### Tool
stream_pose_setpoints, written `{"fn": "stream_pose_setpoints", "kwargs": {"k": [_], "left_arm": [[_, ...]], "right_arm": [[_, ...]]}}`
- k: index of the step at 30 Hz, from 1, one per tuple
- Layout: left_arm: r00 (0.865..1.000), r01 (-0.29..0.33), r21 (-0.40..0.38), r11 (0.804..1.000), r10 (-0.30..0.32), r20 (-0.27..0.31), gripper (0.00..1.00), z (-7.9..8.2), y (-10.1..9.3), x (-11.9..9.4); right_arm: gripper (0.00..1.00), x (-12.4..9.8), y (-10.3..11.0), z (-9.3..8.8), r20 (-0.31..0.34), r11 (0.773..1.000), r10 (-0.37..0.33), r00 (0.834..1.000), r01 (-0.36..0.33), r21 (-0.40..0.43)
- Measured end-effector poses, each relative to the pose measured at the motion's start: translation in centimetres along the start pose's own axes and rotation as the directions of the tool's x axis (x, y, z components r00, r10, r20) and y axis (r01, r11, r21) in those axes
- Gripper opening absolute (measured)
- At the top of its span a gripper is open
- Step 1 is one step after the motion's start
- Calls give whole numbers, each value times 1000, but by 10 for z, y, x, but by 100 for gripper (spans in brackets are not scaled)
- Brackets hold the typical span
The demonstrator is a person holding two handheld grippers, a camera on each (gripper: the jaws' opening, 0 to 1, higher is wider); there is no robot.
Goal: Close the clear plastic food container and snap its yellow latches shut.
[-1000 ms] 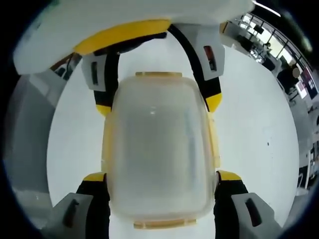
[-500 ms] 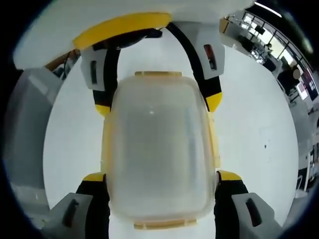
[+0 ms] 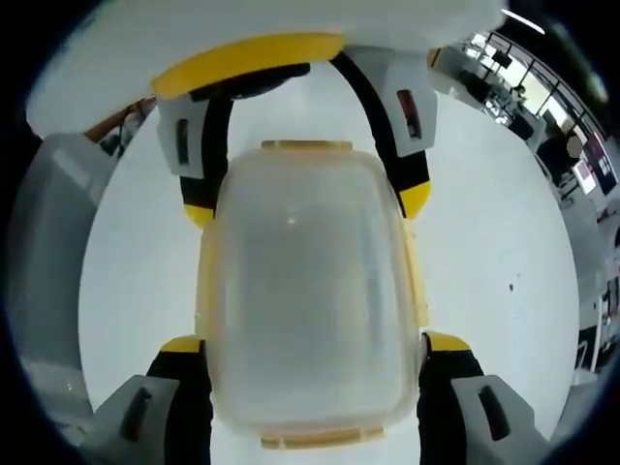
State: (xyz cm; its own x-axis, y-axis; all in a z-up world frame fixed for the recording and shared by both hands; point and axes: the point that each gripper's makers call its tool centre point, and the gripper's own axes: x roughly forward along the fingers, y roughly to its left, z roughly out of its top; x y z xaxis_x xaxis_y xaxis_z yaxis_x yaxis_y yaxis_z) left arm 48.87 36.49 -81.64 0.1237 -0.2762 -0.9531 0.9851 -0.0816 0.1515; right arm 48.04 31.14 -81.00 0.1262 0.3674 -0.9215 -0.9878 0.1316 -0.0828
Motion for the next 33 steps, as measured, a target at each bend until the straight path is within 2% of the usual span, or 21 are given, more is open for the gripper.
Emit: {"fn": "stream_pose_setpoints", "kwargs": {"k": [6, 7, 8, 13, 16, 18, 20, 22, 25, 28, 30, 33], "left_arm": [[1000, -1, 9, 1000, 1, 7, 92, 1, 0, -1], [1000, -2, 14, 1000, 2, 4, 92, 1, -1, -1], [1000, -4, 7, 1000, 4, 6, 92, 1, 0, -1], [1000, -4, 5, 1000, 4, 13, 92, 1, -1, -2], [1000, 1, -15, 1000, 0, 26, 99, 3, -2, -2], [1000, -20, 3, 1000, 20, 22, 99, 4, 2, -4], [999, -35, 14, 999, 34, 13, 99, 3, 4, -8], [999, -34, 12, 999, 34, 20, 99, 4, 4, -13], [999, -37, 9, 999, 37, 26, 99, 4, 6, -15], [998, -48, 15, 999, 48, 29, 99, 1, 3, -20], [997, -70, 24, 997, 69, 47, 98, 1, 4, -23], [992, -64, -62, 996, 70, 109, 98, 4, 0, -25]], "right_arm": [[90, 0, 1, 0, -7, 1000, 10, 1000, -10, -19], [90, 0, 2, -1, -7, 999, 5, 1000, -5, -39], [91, 0, 0, -4, -25, 995, -10, 1000, 7, -102], [90, -3, 4, -1, -4, 997, -3, 1000, 3, -72], [93, -4, 5, 7, 31, 997, -2, 1000, 4, -71], [94, -3, 6, 7, 21, 998, 8, 1000, -7, -56], [95, -5, -2, 7, 18, 996, -32, 999, 33, -81], [95, -6, -1, 8, 31, 998, -19, 999, 21, -55], [96, -10, -1, 8, 40, 998, -30, 999, 33, -62], [95, -16, 2, 11, 79, 999, -28, 997, 30, -32], [91, -19, 4, 15, 127, 999, -25, 992, 30, -34], [90, -21, 4, 17, 169, 999, -50, 984, 50, 2]]}}
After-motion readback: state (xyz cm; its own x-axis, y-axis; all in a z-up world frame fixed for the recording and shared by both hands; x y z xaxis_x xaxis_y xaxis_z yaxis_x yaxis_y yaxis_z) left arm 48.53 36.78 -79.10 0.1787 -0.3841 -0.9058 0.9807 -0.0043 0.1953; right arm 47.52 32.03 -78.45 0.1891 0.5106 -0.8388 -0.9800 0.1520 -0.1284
